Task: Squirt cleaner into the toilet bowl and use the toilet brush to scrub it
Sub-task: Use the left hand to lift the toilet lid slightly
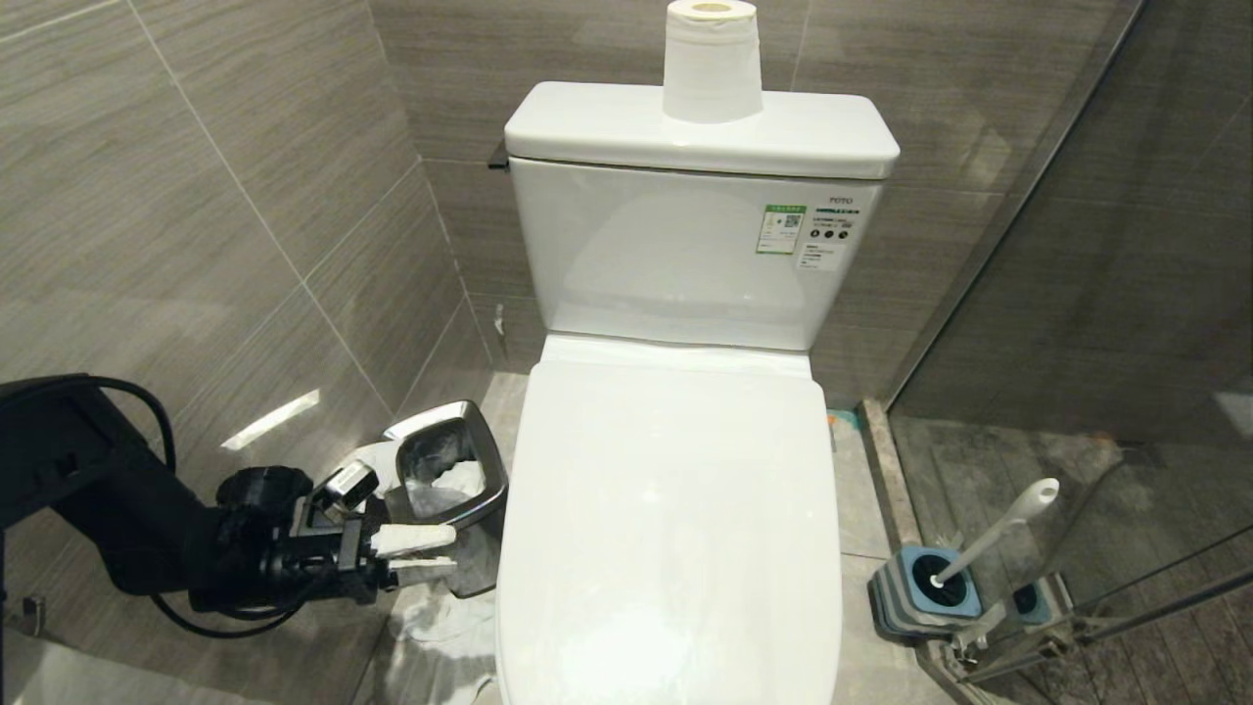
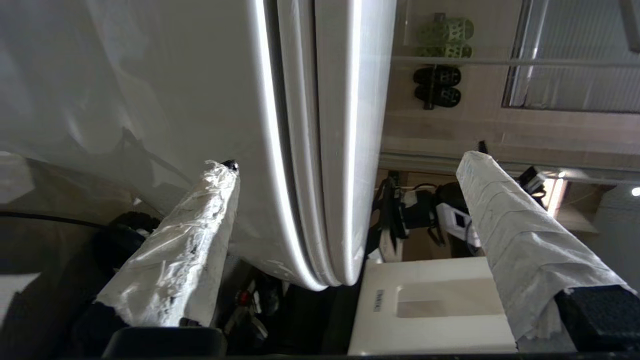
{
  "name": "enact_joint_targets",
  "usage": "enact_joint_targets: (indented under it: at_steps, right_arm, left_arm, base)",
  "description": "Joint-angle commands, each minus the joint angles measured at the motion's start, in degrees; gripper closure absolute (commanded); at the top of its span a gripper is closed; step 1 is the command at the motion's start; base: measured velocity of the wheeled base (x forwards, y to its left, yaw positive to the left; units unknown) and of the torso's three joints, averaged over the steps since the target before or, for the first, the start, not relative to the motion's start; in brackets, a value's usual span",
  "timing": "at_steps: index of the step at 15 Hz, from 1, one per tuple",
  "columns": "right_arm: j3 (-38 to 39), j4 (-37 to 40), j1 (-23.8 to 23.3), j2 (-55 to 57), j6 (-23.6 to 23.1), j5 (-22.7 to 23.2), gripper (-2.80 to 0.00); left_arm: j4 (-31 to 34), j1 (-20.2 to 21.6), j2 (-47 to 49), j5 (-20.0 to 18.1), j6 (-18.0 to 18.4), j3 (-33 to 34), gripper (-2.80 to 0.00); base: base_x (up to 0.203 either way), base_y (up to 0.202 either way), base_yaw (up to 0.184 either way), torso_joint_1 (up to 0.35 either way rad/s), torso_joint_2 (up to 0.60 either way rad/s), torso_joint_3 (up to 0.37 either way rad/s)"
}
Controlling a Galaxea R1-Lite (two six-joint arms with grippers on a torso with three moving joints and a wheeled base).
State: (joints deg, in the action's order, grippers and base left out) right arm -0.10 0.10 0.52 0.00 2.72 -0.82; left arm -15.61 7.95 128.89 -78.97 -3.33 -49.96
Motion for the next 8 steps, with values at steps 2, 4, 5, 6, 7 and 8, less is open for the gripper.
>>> enact_joint_targets:
  at_steps: [2,4,5,6,7,8]
  right_arm:
    - [0.01,-0.01,0.00,0.09,0.01,0.03,0.00]
    - [0.01,-0.01,0.02,0.09,0.01,-0.05,0.00]
    - [0.01,-0.01,0.03,0.09,0.01,-0.02,0.00]
    - [0.01,-0.01,0.00,0.09,0.01,0.03,0.00]
    - [0.01,-0.01,0.01,0.09,0.01,-0.04,0.00]
    - [0.01,-0.01,0.00,0.09,0.01,0.03,0.00]
  left_arm:
    - [-3.76,-0.92,-2.74,-0.28,-0.01,5.36,-2.80]
    - [-3.82,-1.01,-4.26,-0.28,-0.01,6.44,-2.80]
    - [-3.86,-1.01,-4.93,-0.29,-0.01,7.19,-2.80]
    - [-3.90,-0.95,-5.34,-0.31,-0.01,8.17,-2.80]
    - [-3.93,-0.93,-5.97,-0.31,0.01,9.45,-2.80]
    - [-4.08,-0.69,-6.78,-0.33,0.01,10.61,-2.80]
  base:
    - [0.000,0.000,0.000,0.000,0.00,0.000]
    - [0.000,0.000,0.000,0.000,0.00,0.000]
    - [0.000,0.000,0.000,0.000,0.00,0.000]
    - [0.000,0.000,0.000,0.000,0.00,0.000]
    - [0.000,0.000,0.000,0.000,0.00,0.000]
    - [0.000,0.000,0.000,0.000,0.00,0.000]
